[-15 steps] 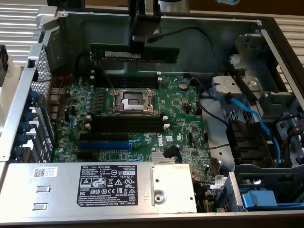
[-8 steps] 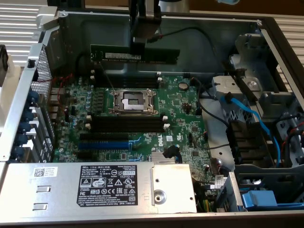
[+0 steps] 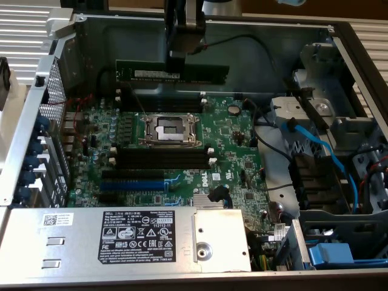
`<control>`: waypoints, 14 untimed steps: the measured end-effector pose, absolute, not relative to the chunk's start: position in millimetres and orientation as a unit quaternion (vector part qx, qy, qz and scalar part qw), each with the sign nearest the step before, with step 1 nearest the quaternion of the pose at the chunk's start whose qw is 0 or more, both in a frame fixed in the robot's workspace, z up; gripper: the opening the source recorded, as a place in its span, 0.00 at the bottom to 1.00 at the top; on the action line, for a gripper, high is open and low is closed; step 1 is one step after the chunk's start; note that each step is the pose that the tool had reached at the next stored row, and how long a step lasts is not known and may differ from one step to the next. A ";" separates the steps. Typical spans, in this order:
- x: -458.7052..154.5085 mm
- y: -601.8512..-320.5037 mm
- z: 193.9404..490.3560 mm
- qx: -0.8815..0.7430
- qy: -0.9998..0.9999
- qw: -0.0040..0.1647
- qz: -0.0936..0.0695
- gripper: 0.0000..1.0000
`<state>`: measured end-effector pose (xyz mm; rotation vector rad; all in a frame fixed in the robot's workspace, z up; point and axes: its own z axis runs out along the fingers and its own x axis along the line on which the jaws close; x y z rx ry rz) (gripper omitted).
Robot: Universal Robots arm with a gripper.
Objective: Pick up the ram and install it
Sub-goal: 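Insert the ram into the slot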
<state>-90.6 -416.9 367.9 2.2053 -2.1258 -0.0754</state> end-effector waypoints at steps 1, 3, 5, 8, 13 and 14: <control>-90.6 -416.9 367.9 0.719 -0.693 0.039 -0.025 0.13; -90.6 -416.9 367.9 0.719 -0.693 0.039 -0.025 0.13; -90.6 -416.9 367.9 0.719 -0.693 0.039 -0.025 0.13; -90.6 -416.9 367.7 0.719 -0.693 0.039 -0.024 0.13; -90.7 -417.0 367.6 0.719 -0.693 0.038 -0.024 0.13; -90.8 -417.3 367.4 0.719 -0.693 0.038 -0.025 0.13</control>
